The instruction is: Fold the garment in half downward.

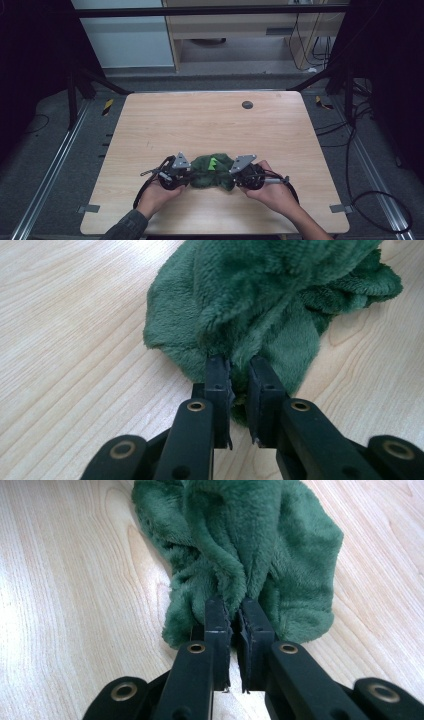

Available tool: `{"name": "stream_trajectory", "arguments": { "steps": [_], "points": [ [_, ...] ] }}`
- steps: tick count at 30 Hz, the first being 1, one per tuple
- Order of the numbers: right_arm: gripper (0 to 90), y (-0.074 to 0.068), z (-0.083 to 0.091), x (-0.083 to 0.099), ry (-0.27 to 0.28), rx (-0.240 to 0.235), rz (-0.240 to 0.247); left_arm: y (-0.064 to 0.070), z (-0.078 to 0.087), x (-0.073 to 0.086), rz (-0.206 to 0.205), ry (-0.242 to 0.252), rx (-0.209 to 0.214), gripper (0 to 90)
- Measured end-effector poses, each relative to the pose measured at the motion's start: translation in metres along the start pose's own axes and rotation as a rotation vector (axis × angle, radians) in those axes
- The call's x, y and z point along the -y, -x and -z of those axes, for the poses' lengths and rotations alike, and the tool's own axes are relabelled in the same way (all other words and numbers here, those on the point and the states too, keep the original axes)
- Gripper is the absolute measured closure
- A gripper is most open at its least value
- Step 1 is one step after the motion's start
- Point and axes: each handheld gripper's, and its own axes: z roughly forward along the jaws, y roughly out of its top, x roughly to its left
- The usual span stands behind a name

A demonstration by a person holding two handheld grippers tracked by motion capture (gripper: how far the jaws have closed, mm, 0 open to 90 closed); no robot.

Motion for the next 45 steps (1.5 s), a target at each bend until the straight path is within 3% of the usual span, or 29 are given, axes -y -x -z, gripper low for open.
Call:
{"name": "stream_trajectory", "arguments": {
  "steps": [15, 32, 41, 45],
  "points": [
    [82.4, 0.001, -0.001, 0.008, -0.007, -0.008, -0.008, 0.001, -0.001, 0.005, 0.004, 0.000, -0.002, 80.3],
    [80.5, 0.010, -0.001, 0.010, 0.003, 0.024, -0.042, 0.006, 0.003, 0.010, 0.017, 0.014, 0.013, 80.9],
    [80.4, 0.002, 0.006, 0.002, 0.030, 0.023, -0.011, 0.003, 0.009, 0.010, 0.030, 0.040, -0.001, 80.9],
    [79.7, -0.003, 0.005, 0.003, 0.017, 0.015, 0.009, 0.003, 0.009, 0.013, 0.034, 0.038, -0.002, 80.7]
  ]
}}
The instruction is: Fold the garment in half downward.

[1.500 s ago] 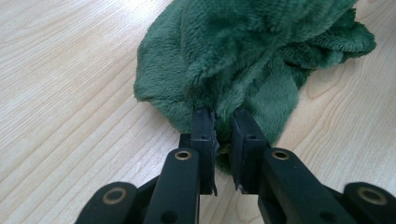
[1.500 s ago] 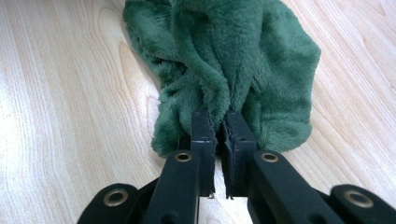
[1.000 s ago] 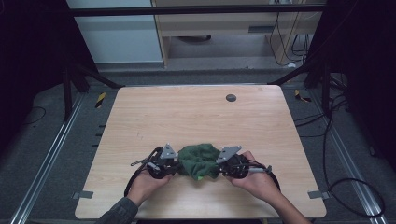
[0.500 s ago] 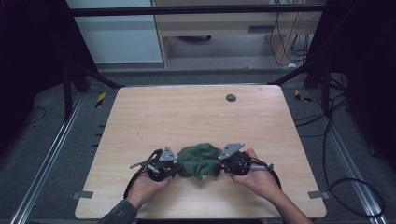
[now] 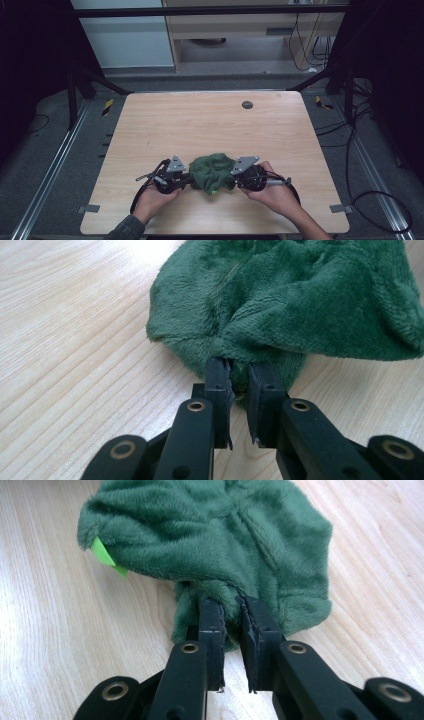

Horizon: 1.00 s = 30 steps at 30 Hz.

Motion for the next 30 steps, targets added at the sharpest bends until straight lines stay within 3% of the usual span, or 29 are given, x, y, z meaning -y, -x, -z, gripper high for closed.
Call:
{"name": "stream_trajectory", "arguments": {
  "steps": [14, 24, 30],
  "points": [
    [73.1, 0.001, -0.003, 0.007, -0.017, 0.001, 0.002, -0.001, -0.002, 0.003, 0.005, -0.006, -0.005, 76.9],
    [62.6, 0.001, 0.003, 0.010, -0.011, 0.018, -0.016, -0.002, 0.005, 0.006, 0.014, 0.008, -0.035, 65.8],
    [56.8, 0.002, 0.005, 0.012, -0.012, 0.026, -0.031, -0.001, 0.008, 0.008, 0.015, 0.005, -0.030, 62.2]
  ]
}}
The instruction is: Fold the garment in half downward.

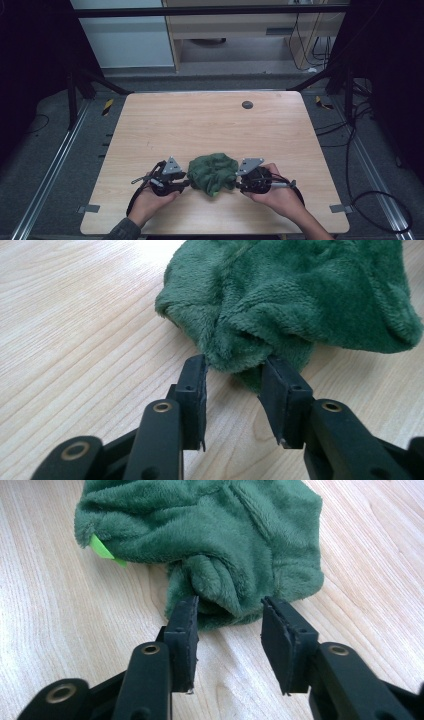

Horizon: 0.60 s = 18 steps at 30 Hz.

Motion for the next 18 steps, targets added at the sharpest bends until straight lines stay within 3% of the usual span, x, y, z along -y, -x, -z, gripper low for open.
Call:
{"name": "stream_trajectory", "arguments": {
  "steps": [8, 18],
  "points": [
    [47.8, 0.0005, 0.0031, 0.0014, 0.000, 0.002, -0.018, 0.0023, 0.0052, 0.0009, -0.005, 0.000, -0.003, 53.5],
    [31.3, 0.0018, 0.0070, 0.0077, 0.008, 0.026, -0.061, 0.0041, 0.0079, 0.0038, 0.024, -0.016, -0.040, 23.8]
  ]
}}
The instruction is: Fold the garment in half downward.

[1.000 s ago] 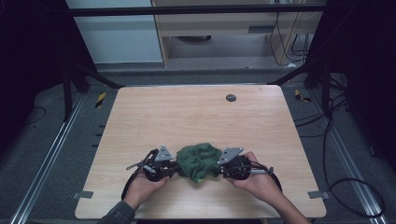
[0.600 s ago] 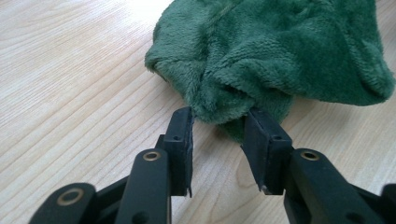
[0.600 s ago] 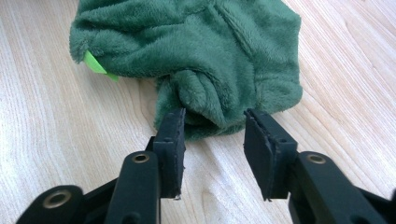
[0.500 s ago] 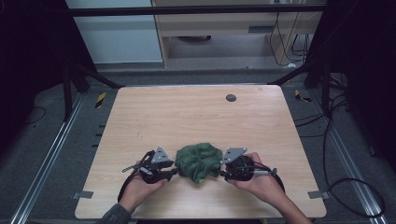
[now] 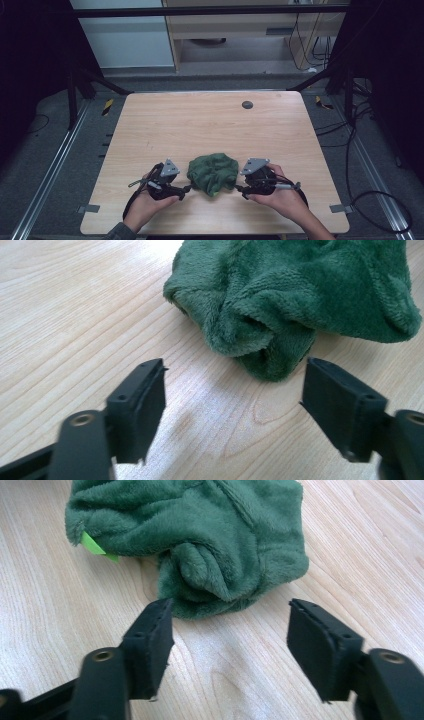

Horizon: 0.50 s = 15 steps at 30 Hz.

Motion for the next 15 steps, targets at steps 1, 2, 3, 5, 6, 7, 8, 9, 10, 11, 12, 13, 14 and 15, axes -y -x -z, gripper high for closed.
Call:
{"name": "stream_trajectory", "arguments": {
  "steps": [1, 2, 3, 5, 6, 7, 8, 9, 10, 11, 12, 13, 14, 15],
  "points": [
    [29.4, 0.000, 0.000, 0.000, 0.001, 0.001, -0.004, 0.001, 0.001, 0.000, -0.002, -0.002, -0.002, 22.3],
    [29.4, 0.000, 0.000, 0.000, 0.001, 0.001, -0.004, 0.001, 0.001, 0.000, -0.002, -0.002, -0.002, 21.7],
    [24.4, 0.001, 0.000, 0.001, -0.003, 0.002, -0.015, 0.001, 0.002, 0.000, -0.002, -0.007, 0.003, 20.9],
    [19.7, 0.002, 0.000, 0.002, -0.011, -0.007, -0.034, 0.002, 0.001, 0.000, -0.002, -0.017, 0.001, 18.0],
    [19.7, 0.002, 0.000, 0.002, -0.011, -0.007, -0.034, 0.002, 0.001, 0.000, 0.003, -0.021, -0.001, 18.0],
    [17.9, 0.003, 0.000, 0.002, -0.010, -0.004, -0.043, 0.002, 0.001, 0.000, 0.007, -0.023, 0.000, 16.7],
    [15.7, 0.004, 0.000, 0.003, -0.008, -0.003, -0.052, 0.002, 0.001, 0.000, 0.008, -0.027, 0.001, 15.3],
    [12.1, 0.006, 0.000, 0.004, -0.008, 0.004, -0.071, 0.003, 0.001, 0.000, 0.006, -0.030, 0.000, 14.0],
    [11.0, 0.006, 0.000, 0.004, -0.003, 0.004, -0.080, 0.003, 0.001, 0.000, 0.006, -0.030, 0.000, 13.6],
    [10.2, 0.007, 0.001, 0.005, 0.002, 0.006, -0.082, 0.003, 0.001, 0.000, 0.008, -0.033, 0.003, 13.1],
    [9.2, 0.008, 0.002, 0.005, 0.003, 0.012, -0.086, 0.003, 0.001, 0.000, 0.012, -0.032, 0.003, 12.5],
    [8.0, 0.009, 0.002, 0.006, 0.004, 0.013, -0.092, 0.003, 0.001, 0.000, 0.012, -0.032, 0.003, 12.0],
    [8.0, 0.009, 0.002, 0.006, 0.004, 0.013, -0.092, 0.003, 0.002, 0.001, 0.014, -0.031, 0.003, 12.0],
    [7.0, 0.010, 0.004, 0.008, 0.009, 0.019, -0.094, 0.002, 0.002, 0.001, 0.021, -0.030, 0.002, 10.6]
  ]
}}
